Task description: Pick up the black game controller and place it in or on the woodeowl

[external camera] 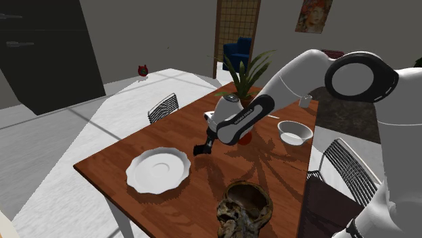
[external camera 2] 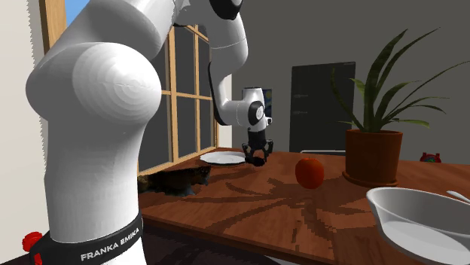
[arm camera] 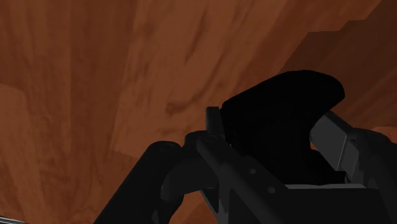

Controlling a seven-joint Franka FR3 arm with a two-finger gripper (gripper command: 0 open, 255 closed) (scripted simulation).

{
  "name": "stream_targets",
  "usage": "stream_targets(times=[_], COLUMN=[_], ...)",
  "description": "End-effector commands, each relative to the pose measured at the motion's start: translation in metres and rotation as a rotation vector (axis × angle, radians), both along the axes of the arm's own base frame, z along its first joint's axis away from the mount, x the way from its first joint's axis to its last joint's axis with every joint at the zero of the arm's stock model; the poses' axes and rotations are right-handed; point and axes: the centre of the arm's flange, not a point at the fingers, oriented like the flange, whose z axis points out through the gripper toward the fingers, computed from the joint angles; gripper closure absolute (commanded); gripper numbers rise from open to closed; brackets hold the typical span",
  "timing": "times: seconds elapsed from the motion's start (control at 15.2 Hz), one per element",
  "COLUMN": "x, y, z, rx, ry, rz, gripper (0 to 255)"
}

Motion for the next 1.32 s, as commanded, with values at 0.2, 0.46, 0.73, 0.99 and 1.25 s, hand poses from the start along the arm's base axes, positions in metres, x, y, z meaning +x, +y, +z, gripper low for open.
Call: stream_targets(times=[0.2,0.46,0.73,0.99,1.25], x=[-0.001,-0.001,-0.001,-0.001,-0.001], y=[0.0,0.0,0.0,0.0,0.0], z=[0.027,0.048,0.069,0.09,0.111], rx=[0.0,0.0,0.0,0.0,0.0], ry=[0.0,0.0,0.0,0.0,0.0], rz=[0.0,0.0,0.0,0.0,0.0], gripper=[255,255,255,255,255])
